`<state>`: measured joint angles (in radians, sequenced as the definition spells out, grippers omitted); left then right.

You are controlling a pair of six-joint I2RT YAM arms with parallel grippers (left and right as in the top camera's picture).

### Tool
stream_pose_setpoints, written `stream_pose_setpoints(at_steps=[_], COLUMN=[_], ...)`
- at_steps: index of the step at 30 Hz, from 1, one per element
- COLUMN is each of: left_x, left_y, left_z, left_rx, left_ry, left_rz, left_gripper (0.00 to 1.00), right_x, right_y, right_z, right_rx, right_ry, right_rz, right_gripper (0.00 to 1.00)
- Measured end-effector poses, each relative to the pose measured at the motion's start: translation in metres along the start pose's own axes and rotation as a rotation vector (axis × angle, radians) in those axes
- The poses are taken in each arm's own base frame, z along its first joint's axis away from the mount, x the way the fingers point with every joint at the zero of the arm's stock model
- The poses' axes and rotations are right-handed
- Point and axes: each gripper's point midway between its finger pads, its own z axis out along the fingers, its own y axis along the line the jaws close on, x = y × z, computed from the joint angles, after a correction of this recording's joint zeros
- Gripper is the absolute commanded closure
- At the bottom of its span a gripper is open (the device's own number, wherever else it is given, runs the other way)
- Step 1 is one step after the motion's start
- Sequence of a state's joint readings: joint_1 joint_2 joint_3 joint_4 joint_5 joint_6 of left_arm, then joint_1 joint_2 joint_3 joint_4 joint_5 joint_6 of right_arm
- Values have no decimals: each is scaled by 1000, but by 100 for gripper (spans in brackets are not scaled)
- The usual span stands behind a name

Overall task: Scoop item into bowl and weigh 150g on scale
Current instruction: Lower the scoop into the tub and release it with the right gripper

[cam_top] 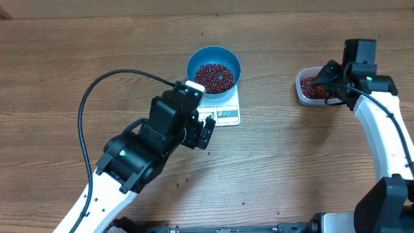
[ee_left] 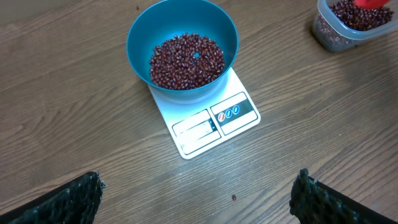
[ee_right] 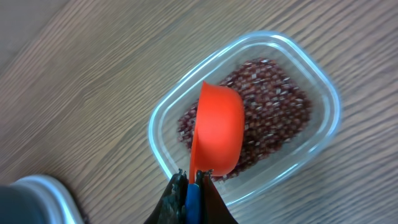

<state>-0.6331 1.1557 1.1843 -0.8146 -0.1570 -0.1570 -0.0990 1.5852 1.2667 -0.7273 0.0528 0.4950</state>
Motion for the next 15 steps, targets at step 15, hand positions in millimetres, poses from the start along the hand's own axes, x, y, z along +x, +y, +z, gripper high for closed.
stream_pose_setpoints(at_steps=[15], left_x=[0], left_y=[0], left_z=[0], left_rx=[0], left_ry=[0], left_rz=[0], left_gripper=[0], right_x=[13], right_y=[-36], right_z=[15], right_rx=[67], right_ry=[37], right_rz=[50], right_gripper=[95])
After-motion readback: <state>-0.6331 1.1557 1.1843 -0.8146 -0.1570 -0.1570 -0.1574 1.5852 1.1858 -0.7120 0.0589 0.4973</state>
